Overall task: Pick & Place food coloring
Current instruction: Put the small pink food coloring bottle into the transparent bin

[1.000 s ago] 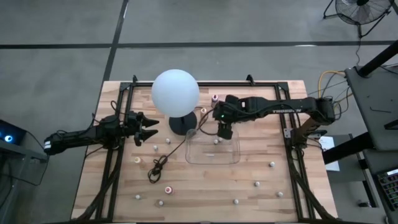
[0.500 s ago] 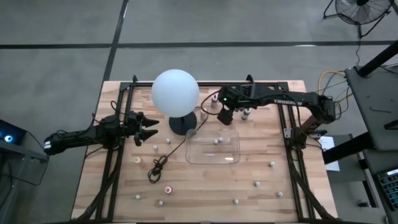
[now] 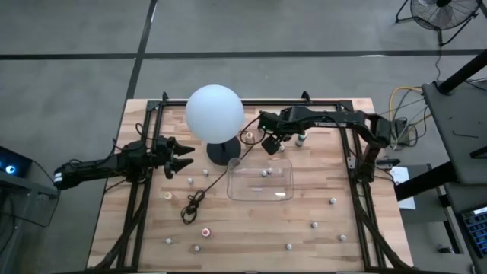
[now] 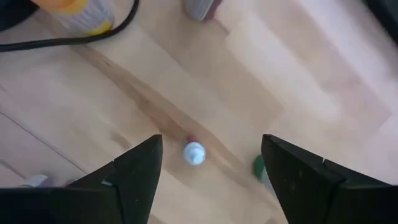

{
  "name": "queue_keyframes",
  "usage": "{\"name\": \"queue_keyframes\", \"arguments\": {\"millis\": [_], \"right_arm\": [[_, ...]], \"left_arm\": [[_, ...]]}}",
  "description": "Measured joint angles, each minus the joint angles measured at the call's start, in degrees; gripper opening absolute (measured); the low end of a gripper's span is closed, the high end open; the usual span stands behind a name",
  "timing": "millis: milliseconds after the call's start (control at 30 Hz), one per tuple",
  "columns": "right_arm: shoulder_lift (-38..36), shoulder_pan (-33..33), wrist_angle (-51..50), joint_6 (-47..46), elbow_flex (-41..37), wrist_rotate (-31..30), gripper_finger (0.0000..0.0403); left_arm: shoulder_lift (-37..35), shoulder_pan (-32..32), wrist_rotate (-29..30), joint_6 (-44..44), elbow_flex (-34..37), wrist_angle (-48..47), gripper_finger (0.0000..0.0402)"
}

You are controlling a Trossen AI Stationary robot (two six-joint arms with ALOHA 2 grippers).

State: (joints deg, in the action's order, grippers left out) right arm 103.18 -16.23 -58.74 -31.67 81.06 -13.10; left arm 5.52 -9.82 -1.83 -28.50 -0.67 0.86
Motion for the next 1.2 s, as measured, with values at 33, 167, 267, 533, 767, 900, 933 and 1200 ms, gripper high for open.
{"name": "queue_keyframes", "arguments": {"millis": [33,167,267,533,767,900,933,1200], "right_arm": [[0.60,-0.04,0.00,-0.98,0.00,0.14,0.0265],[2.30,-0.20,0.00,-5.30,-0.06,1.45,0.0264],[3.46,-0.35,0.01,-8.60,-0.07,3.98,0.0261],[3.82,-0.34,0.05,-11.81,-1.86,4.59,0.0260],[3.82,-0.58,0.46,-11.67,-3.81,4.59,0.0258],[3.82,-0.74,1.43,-11.43,-4.77,4.59,0.0259],[3.82,-0.74,2.16,-11.42,-5.06,4.61,0.0258],[3.84,-0.70,4.56,-11.44,-6.67,5.49,0.0256]], "left_arm": [[0.00,0.01,0.00,0.01,0.00,0.00,0.0279],[0.00,0.01,0.00,0.01,0.00,0.00,0.0279],[0.00,0.00,0.00,0.01,0.00,0.00,0.0279],[0.00,0.00,0.00,0.01,0.00,-0.01,0.0279],[0.00,0.00,0.00,0.01,0.00,-0.01,0.0279],[0.00,0.01,0.00,0.01,0.00,0.00,0.0279],[0.00,0.00,0.00,0.01,0.00,-0.01,0.0279],[0.00,0.01,0.00,0.01,0.00,-0.02,0.0279]]}}
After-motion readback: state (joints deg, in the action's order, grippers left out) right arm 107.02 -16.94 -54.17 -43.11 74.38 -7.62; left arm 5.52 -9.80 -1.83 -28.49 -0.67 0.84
